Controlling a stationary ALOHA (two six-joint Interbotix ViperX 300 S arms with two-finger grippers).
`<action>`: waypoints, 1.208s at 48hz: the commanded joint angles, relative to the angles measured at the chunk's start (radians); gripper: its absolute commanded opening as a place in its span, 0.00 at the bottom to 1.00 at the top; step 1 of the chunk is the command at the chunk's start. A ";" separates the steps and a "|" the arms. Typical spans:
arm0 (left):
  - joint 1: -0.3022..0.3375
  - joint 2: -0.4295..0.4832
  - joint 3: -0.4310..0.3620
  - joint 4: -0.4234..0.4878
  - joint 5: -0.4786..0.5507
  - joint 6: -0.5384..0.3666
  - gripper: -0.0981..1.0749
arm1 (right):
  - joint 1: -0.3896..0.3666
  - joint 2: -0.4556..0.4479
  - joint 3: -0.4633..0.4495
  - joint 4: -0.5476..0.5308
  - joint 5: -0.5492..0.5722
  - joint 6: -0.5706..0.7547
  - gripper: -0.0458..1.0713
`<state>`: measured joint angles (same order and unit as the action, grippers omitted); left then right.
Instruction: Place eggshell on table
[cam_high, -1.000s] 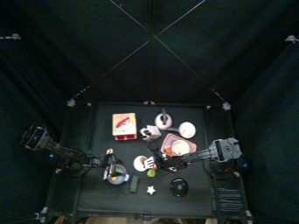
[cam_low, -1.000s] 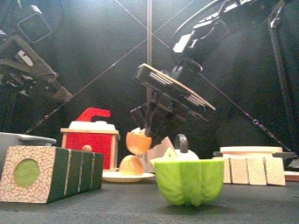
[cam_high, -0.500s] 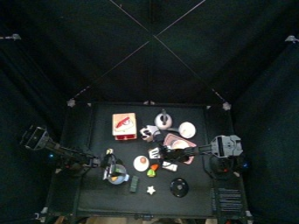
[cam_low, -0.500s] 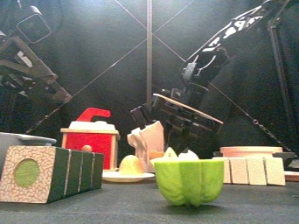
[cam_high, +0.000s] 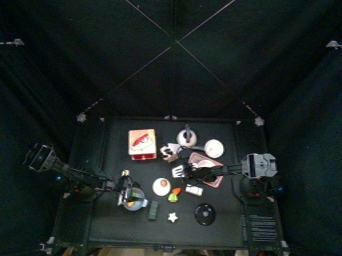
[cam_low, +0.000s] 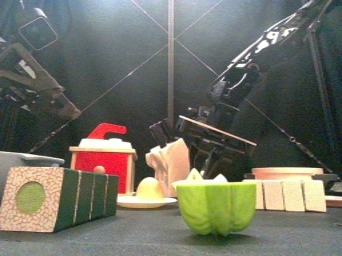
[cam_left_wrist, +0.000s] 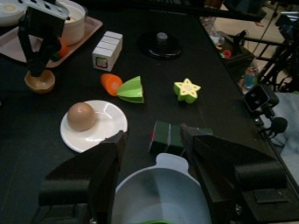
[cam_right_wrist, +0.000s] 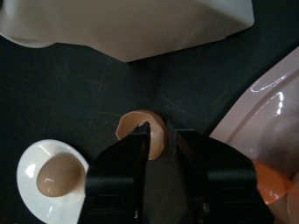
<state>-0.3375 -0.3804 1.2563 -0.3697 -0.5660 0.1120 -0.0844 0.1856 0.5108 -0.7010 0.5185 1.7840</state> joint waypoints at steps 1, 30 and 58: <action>0.003 0.000 -0.011 -0.005 -0.006 0.002 0.84 | -0.008 -0.044 -0.012 -0.005 0.002 0.000 0.66; 0.003 0.000 -0.009 -0.011 -0.006 0.002 0.84 | -0.006 -0.091 -0.017 -0.041 0.012 -0.003 0.69; 0.003 0.000 -0.009 -0.009 -0.006 0.002 0.84 | 0.057 -0.091 -0.018 -0.158 -0.086 -0.006 0.69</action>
<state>-0.3359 -0.3804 1.2579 -0.3804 -0.5660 0.1120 -0.0399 0.1319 0.5108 -0.8330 0.4679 1.7810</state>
